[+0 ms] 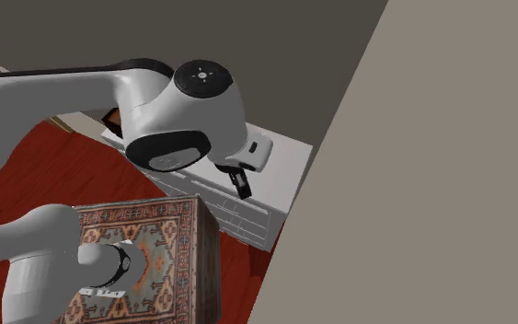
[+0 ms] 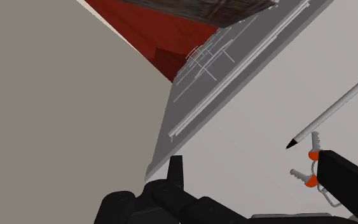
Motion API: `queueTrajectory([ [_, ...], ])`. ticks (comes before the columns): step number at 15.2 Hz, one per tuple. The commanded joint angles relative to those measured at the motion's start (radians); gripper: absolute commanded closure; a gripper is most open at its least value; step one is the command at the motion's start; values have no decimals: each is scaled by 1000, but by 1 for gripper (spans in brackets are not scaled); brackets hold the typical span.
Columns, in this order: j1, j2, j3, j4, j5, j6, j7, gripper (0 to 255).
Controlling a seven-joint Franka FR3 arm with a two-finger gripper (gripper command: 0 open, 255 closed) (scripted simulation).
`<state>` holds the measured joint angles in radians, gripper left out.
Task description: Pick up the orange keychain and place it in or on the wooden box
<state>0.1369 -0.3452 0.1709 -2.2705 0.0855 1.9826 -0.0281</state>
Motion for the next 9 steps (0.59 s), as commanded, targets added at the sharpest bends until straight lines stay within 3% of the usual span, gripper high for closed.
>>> queueTrajectory([
  [1,16,54,19,13,-4,37,-15,0],
  [9,80,286,104,97,-53,156,-40,0],
])
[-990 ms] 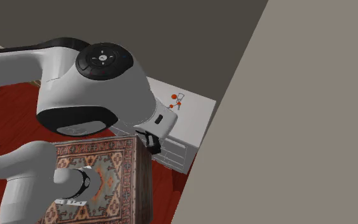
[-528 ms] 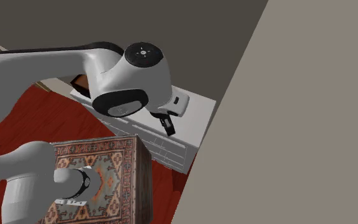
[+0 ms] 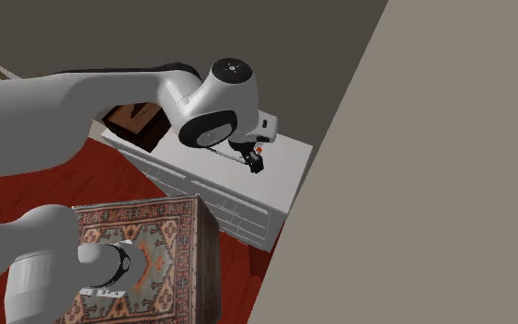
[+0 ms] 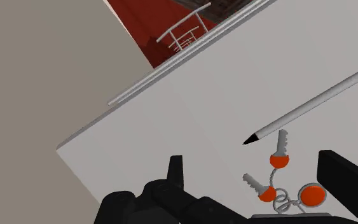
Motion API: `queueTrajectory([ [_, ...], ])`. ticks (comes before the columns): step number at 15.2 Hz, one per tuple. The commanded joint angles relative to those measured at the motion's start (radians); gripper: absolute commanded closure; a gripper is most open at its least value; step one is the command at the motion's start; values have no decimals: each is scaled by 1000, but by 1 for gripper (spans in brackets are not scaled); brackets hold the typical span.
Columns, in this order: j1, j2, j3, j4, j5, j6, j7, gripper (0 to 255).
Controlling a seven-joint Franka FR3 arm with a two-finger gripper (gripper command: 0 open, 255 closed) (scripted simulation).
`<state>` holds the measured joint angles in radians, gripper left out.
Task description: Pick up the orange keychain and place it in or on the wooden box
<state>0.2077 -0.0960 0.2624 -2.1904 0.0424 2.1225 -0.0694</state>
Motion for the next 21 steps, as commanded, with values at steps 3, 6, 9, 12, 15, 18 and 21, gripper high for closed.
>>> queueTrajectory([
  [3,35,126,40,57,-42,52,-2,0],
  [6,63,209,63,98,-78,80,-2,0],
  [9,65,231,61,81,-87,117,5,0],
  [12,67,255,59,67,-98,154,12,0],
  [15,68,267,58,59,-104,174,16,0],
  [18,68,268,58,60,-104,173,16,0],
  [21,68,268,58,60,-104,173,16,0],
])
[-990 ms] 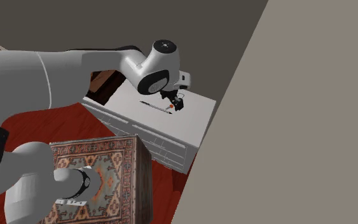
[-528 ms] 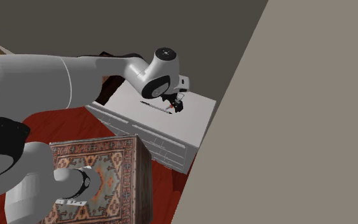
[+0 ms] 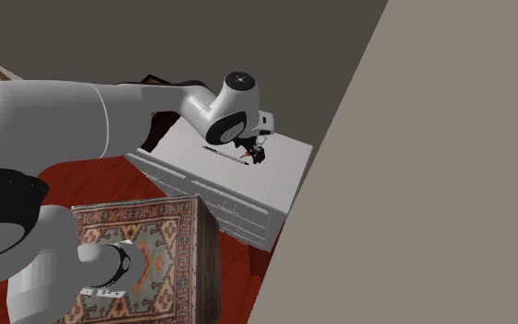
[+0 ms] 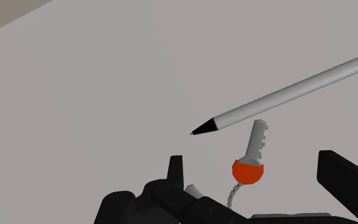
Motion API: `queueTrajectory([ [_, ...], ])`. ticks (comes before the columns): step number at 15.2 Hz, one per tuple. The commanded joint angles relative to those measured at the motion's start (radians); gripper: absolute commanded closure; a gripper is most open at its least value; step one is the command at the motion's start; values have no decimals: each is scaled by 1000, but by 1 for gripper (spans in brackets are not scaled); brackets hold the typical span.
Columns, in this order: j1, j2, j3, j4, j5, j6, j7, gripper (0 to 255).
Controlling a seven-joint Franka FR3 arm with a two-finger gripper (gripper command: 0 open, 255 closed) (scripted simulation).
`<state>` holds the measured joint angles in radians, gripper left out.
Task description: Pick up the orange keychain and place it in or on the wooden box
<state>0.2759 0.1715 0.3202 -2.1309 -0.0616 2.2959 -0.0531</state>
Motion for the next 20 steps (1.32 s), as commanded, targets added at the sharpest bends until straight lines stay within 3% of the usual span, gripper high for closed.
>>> queueTrajectory([
  [1,0,0,0,0,0,0,0,255],
  [10,1,0,-1,0,0,0,0,255],
  [20,-5,-74,4,54,33,-124,-22,255],
])
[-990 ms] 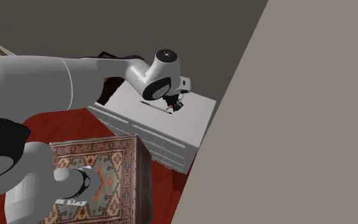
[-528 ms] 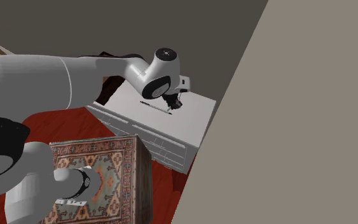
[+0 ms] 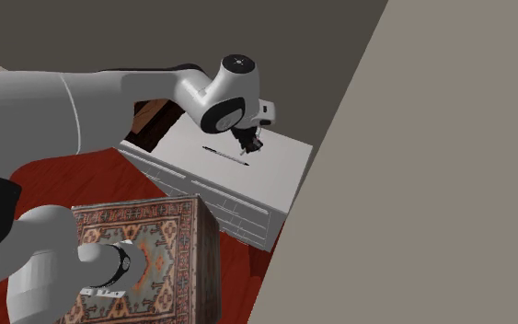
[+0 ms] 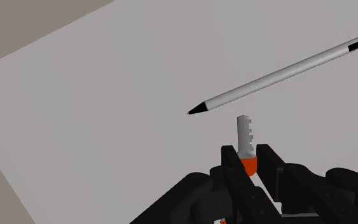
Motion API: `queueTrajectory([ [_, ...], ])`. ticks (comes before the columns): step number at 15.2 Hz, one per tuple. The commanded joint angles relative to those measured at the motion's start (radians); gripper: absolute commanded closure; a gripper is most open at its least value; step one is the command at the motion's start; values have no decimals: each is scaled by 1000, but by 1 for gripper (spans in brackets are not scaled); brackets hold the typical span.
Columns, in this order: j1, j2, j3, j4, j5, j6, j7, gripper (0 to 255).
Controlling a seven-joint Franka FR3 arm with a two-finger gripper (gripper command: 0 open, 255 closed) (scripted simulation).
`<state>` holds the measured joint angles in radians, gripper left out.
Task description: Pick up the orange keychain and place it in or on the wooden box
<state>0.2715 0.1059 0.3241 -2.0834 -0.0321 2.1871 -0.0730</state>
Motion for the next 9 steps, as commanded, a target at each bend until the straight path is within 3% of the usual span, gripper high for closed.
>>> queueTrajectory([
  [1,-1,-15,1,14,6,-28,-4,255],
  [9,-4,-58,1,75,23,-130,-15,255],
])
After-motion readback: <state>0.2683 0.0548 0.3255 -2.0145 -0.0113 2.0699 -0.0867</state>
